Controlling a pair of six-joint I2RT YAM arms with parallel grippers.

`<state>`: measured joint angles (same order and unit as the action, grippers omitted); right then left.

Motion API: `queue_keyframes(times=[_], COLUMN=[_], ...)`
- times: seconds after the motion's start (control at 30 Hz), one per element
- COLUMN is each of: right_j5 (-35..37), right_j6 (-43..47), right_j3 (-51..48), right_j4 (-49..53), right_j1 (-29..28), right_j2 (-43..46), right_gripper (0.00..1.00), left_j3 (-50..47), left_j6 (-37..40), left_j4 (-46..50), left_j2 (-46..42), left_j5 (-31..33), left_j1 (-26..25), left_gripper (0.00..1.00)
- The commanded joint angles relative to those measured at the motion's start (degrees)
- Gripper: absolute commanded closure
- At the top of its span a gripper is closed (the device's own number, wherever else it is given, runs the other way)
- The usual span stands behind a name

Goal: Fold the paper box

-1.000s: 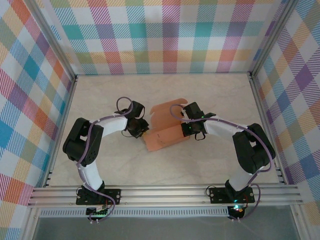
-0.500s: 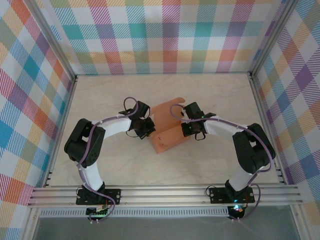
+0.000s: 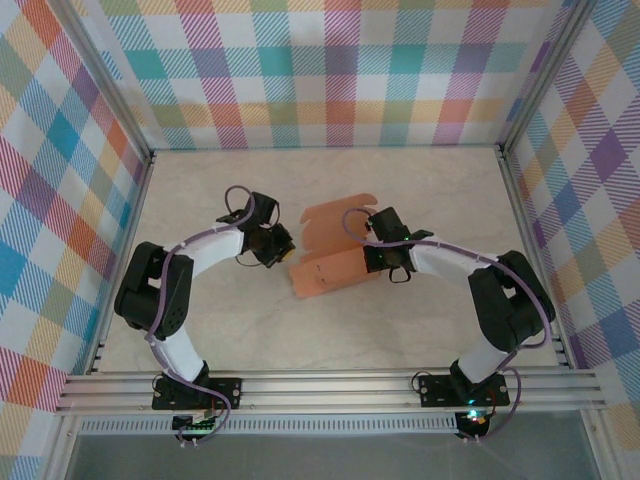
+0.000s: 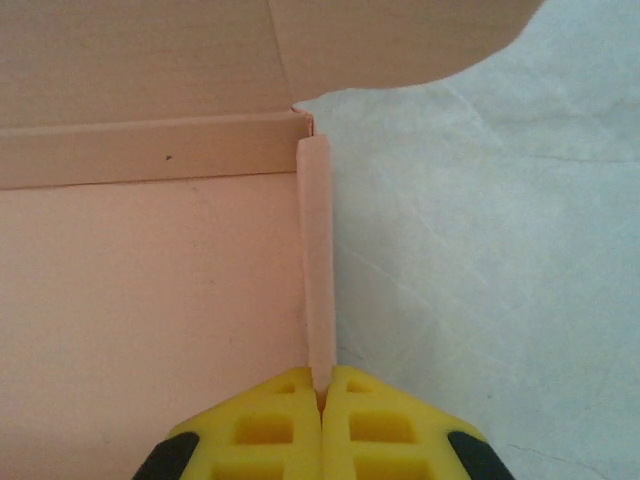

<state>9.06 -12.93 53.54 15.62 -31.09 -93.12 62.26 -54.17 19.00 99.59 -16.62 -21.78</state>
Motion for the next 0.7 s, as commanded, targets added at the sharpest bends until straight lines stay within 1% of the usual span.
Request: queue_keyframes(times=[0.0, 0.1, 0.2, 0.33, 0.47, 0.57, 0.67], right_j5=[0.95, 1.39, 0.78, -0.10, 0.04, 0.17, 0.43], right_j6=[-1.96, -2.66, -3.22, -4.81, -6.65, -7.40, -7.66], right_j3=[-0.54, -0.36, -0.58, -0.52, -0.44, -0.42, -0.19], right_j4=[-2.92, -2.79, -3.71, -4.30, -4.53, -4.90, -4.85], right_j1=[0.07, 0.15, 0.19, 0.62, 1.12, 1.52, 1.56], right_j2=[2.33, 2.43, 3.30, 3.78, 3.96, 4.09, 3.66], right_gripper=[1.00, 1.00, 1.00, 1.00, 1.00, 1.00, 1.00], left_j3=[4.71, 8.41, 9.63, 8.59, 6.24, 5.70, 5.77], left_j6=[0.19, -0.58, -2.10, -4.97, -7.76, -7.97, -7.70], left_j4=[0.91, 1.29, 1.81, -0.04, -2.58, -2.57, -2.21], left_j2=[1.27, 2.52, 3.38, 5.15, 4.72, 3.63, 2.31], left_j5=[-2.02, -2.18, -2.18, -3.99, -5.27, -5.43, -4.25], left_j1=[0.86, 0.86, 0.85, 0.86, -0.03, -1.04, -2.01], left_gripper=[0.97, 0.99, 1.00, 1.00, 1.00, 1.00, 1.00])
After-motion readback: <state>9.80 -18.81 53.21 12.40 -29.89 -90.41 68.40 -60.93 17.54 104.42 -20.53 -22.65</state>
